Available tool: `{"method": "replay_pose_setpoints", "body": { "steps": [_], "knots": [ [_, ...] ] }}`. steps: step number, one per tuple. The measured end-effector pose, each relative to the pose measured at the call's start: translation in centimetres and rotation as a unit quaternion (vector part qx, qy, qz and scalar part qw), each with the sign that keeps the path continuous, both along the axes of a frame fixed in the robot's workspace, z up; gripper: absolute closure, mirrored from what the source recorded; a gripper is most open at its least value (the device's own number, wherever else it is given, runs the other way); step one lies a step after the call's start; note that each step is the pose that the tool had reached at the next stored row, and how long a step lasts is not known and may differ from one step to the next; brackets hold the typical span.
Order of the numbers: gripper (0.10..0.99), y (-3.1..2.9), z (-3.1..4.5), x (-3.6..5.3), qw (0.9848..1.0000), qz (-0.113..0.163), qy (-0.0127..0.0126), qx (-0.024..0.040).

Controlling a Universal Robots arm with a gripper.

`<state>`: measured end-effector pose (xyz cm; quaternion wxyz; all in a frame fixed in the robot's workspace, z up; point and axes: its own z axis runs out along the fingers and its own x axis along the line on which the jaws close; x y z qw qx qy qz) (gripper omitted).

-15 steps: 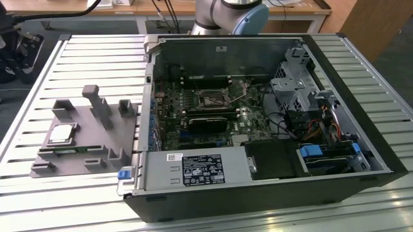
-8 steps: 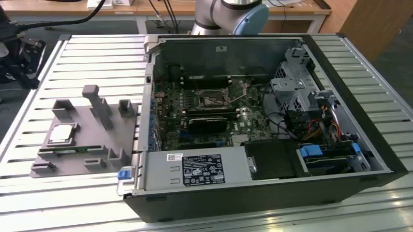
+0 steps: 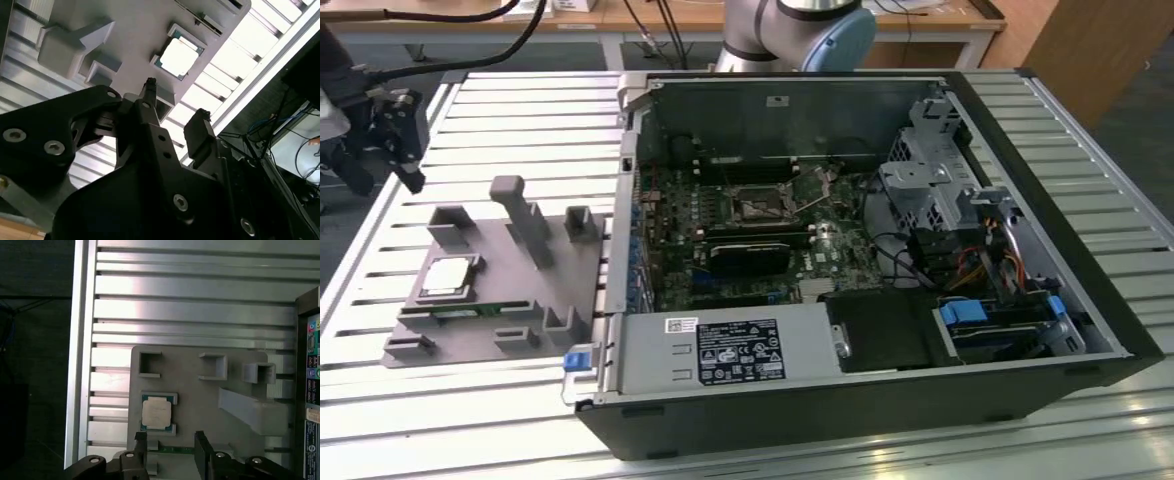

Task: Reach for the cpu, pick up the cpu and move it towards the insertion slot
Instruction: 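Reach for the cpu, then pick up the cpu and move it towards the insertion slot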

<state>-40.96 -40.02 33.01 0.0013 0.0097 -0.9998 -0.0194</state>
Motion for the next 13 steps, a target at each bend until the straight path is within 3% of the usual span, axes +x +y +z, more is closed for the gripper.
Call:
{"method": "replay_pose_setpoints", "body": {
  "steps": [2,7,8,13],
  "knots": [
    [0.506,-0.1,-0.36,-0.01,1.0,0.0,0.0001,0.0],
    [0.388,-0.24,-1.26,-0.07,1.0,0.0,0.0001,0.0],
    [0.325,-0.26,-1.44,-0.1,1.0,0.0,0.0001,0.0],
    [0.325,-0.27,-2.35,-0.42,1.0,0.0,0.0001,0.0]
  ]
}}
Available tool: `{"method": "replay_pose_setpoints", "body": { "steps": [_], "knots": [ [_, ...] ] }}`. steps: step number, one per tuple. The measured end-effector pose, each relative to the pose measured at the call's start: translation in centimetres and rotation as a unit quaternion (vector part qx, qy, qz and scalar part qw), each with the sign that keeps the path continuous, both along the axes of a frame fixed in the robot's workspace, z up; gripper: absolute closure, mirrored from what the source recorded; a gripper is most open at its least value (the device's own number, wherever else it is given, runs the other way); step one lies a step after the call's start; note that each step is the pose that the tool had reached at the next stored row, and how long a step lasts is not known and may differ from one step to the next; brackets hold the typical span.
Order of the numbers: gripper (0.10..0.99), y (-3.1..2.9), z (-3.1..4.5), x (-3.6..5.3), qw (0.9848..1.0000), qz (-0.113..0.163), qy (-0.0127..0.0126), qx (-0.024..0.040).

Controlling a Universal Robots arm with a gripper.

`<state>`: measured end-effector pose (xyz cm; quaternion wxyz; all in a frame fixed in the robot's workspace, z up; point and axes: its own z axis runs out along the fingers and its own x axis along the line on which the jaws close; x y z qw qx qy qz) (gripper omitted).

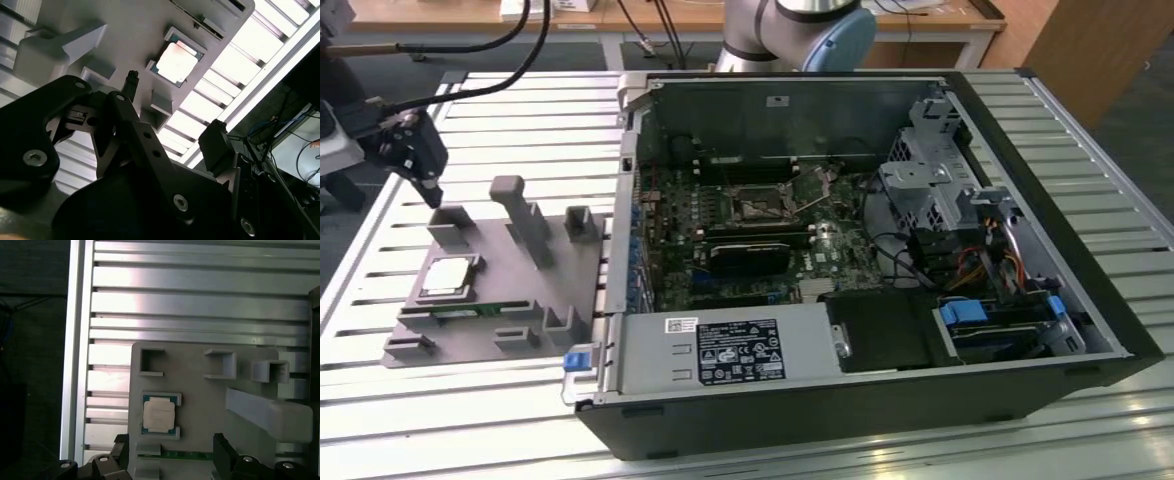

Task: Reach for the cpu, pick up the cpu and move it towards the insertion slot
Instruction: 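Pick up the cpu and move it towards the insertion slot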

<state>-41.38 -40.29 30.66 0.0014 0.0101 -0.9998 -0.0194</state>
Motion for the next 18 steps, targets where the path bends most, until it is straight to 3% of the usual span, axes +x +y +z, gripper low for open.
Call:
{"method": "replay_pose_setpoints", "body": {
  "steps": [18],
  "knots": [
    [0.325,-0.1,-3.25,-0.41,1.0,0.0,0.0001,0.0]
  ]
}}
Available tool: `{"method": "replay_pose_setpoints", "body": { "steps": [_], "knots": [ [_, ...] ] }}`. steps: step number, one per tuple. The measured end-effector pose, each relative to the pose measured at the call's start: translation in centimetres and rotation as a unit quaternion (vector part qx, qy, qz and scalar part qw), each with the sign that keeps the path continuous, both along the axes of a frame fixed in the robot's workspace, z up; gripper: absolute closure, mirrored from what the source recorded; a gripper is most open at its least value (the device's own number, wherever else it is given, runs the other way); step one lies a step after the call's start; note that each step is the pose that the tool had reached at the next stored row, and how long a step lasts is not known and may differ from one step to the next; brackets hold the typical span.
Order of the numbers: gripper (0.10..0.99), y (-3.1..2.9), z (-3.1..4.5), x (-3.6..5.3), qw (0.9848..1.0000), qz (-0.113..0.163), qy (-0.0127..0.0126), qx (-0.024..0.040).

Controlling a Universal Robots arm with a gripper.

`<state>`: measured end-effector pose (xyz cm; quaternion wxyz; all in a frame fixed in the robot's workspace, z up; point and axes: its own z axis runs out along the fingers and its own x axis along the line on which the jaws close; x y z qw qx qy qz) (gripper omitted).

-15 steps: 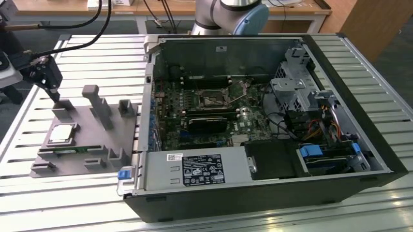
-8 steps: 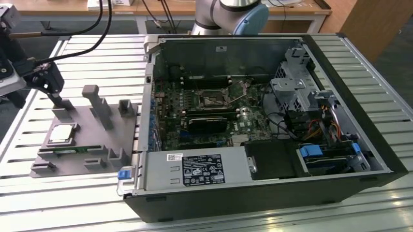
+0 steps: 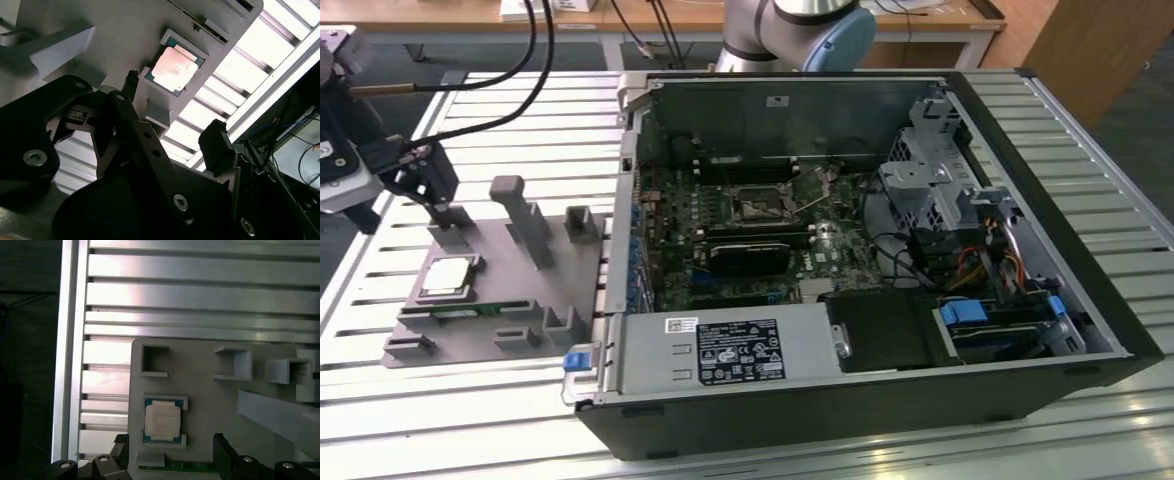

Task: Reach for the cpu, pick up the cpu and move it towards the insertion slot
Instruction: 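Pick up the cpu and move it towards the insertion slot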

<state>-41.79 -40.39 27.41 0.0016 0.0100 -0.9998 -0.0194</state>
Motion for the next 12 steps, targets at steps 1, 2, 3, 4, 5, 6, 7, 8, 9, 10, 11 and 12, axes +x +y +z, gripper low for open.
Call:
{"method": "replay_pose_setpoints", "body": {
  "steps": [1,2,3,4,5,6,7,8,9,10,11,12],
  "knots": [
    [0.325,-0.01,-0.2,0.0,1.0,0.0,0.0002,0.0],
    [0.325,-0.02,-0.37,0.0,1.0,0.0,0.0004,0.0],
    [0.325,-0.04,-0.56,0.0,1.0,0.0,0.0006,0.0],
    [0.325,-0.07,-0.74,0.0,1.0,0.0,0.0007,0.0],
    [0.325,-0.09,-0.92,0.0,1.0,0.0,0.0007,0.0],
    [0.325,-0.11,-1.1,0.0,1.0,0.0,0.0007,0.0],
    [0.325,-0.13,-1.27,0.0,1.0,0.0,0.0007,0.0],
    [0.325,-0.14,-1.38,0.0,1.0,0.0,0.0007,0.0],
    [0.325,-0.16,-1.46,0.0,1.0,0.0,0.0007,0.0],
    [0.325,-0.18,-1.55,0.0,1.0,0.0,0.0008,0.0],
    [0.325,-0.21,-1.66,0.0,1.0,0.0,0.0008,0.0],
    [0.325,-0.22,-1.76,0.0,1.0,0.0,0.0007,0.0]
  ]
}}
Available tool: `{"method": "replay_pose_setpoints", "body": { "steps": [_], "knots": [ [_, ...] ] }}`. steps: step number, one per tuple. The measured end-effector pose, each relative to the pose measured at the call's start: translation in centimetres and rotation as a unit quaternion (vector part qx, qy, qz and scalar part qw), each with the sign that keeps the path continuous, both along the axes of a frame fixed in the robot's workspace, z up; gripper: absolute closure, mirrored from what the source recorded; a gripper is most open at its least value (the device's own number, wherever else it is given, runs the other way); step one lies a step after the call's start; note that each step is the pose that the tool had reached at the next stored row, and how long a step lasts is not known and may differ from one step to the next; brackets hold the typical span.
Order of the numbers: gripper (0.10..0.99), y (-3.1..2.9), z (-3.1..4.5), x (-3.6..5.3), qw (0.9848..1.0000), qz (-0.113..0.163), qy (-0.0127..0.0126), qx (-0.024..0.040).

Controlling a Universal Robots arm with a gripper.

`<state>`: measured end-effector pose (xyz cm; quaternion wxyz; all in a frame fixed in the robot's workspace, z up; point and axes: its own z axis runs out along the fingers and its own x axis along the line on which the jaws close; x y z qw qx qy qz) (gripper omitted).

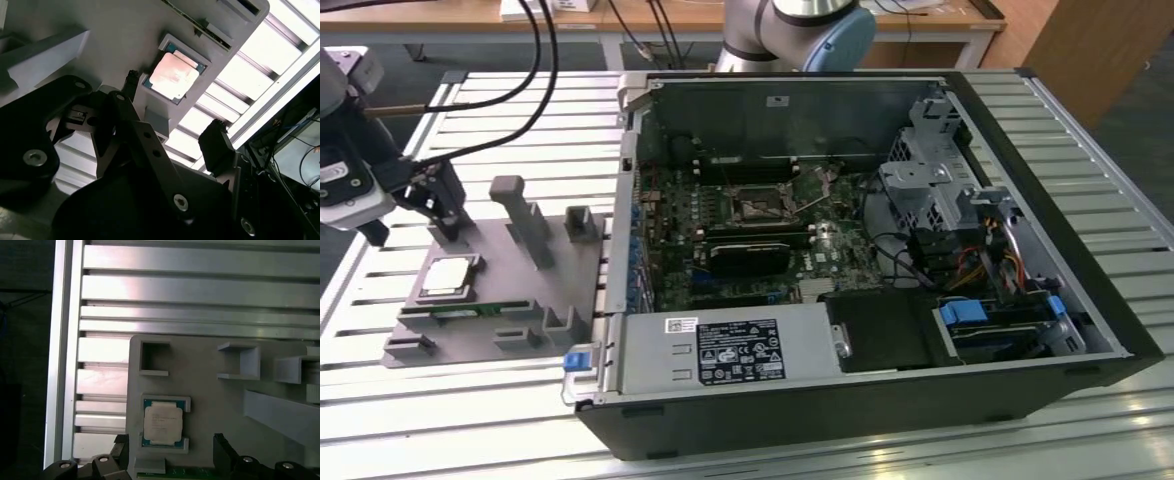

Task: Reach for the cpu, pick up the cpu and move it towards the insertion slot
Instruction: 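Pick up the cpu and move it towards the insertion slot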

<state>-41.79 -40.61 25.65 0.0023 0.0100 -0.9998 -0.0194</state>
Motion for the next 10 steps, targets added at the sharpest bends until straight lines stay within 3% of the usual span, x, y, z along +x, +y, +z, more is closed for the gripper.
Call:
{"method": "replay_pose_setpoints", "body": {
  "steps": [10],
  "knots": [
    [0.325,-0.1,-1.07,0.0,1.0,0.0,0.0,0.0]
  ]
}}
